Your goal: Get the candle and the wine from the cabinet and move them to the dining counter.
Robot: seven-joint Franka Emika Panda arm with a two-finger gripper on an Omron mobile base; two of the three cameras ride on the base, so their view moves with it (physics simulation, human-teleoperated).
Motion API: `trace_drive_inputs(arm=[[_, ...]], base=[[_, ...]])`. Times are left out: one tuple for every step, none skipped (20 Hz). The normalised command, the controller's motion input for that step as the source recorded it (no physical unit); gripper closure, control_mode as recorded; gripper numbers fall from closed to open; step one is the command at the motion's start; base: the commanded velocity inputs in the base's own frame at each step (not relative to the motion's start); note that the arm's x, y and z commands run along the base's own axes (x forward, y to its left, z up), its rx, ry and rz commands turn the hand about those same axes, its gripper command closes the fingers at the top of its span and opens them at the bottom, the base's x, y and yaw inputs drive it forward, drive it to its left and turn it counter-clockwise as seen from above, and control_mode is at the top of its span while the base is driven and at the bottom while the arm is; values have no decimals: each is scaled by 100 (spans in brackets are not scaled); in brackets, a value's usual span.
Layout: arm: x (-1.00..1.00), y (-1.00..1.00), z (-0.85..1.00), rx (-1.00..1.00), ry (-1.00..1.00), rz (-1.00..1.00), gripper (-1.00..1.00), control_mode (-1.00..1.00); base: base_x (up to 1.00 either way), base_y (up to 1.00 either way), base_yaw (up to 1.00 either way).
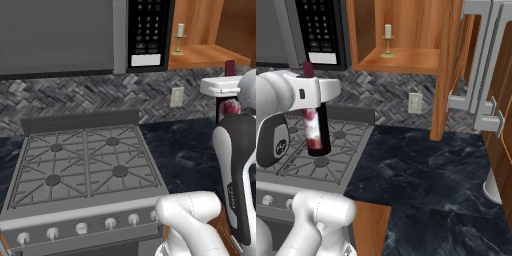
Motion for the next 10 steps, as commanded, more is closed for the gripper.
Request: trace_drive_inputs(arm=[[0,0,0,0,0,0,100,100],[0,0,0,0,0,0,100,100],[0,0,0,0,0,0,100,100],[0,0,0,0,0,0,100,100],[0,0,0,0,0,0,100,100],[0,0,0,0,0,0,100,100],[0,0,0,0,0,0,100,100],[0,0,0,0,0,0,100,100],[0,0,0,0,0,0,100,100],[0,0,0,0,0,0,100,100]], base=[[-17,0,0],[-28,0,0],[-45,27,0],[-59,45,5],[-66,64,13],[-68,89,21],[-64,99,27],[-58,100,31],[-44,100,35],[-37,100,37]])
